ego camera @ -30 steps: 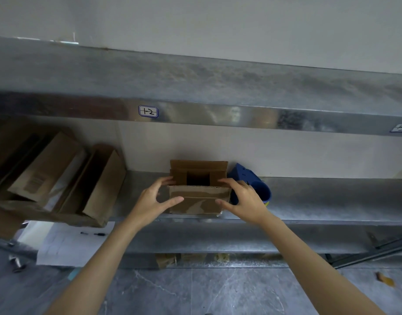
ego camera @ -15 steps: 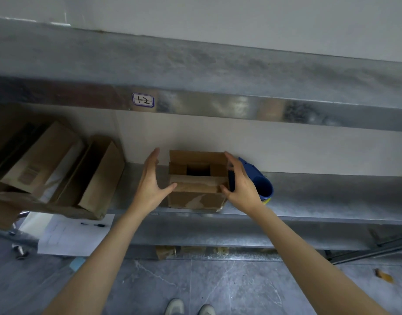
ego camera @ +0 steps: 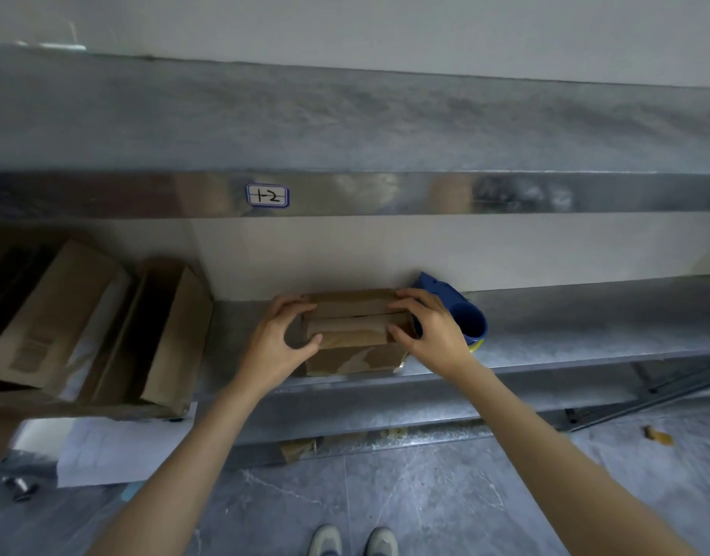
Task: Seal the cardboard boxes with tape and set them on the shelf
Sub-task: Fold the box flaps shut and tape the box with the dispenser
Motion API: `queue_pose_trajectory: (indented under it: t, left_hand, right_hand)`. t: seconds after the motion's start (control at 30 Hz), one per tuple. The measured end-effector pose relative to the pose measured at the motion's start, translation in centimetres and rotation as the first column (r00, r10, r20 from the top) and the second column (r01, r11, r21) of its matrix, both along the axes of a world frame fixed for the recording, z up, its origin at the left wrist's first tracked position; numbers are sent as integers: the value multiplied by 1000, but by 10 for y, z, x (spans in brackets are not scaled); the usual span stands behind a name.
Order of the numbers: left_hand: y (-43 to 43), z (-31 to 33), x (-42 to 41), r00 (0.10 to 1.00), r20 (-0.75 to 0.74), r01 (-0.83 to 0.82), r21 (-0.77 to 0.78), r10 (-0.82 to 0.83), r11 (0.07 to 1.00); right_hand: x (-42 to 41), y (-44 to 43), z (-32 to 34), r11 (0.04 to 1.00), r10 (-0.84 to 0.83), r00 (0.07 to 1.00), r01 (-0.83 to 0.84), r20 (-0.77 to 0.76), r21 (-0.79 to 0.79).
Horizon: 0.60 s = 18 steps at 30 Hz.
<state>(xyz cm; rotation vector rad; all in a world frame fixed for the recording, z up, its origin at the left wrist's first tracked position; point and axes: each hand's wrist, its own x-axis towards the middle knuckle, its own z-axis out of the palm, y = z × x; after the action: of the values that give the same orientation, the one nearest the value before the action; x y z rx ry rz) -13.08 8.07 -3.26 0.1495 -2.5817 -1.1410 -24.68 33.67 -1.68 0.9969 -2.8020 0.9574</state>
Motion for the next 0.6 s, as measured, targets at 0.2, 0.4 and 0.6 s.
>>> queue_pose_trajectory:
  t: [0.2,0.4,0.6]
  left_hand:
    - [-1,7,-6,998,34,47,-83,-44,995]
    - [0,15,-14,995,76,70,-181,-57,981]
    - [13,13,-23,994,23,108,-203,-105,973]
  right_hand:
    - [2,-13,-1,999,-52,997,52,54,2]
    - [4,-33,-2,995,-10,999,4,51,100]
    - [7,-32,-2,994,-19,994,7,108,107]
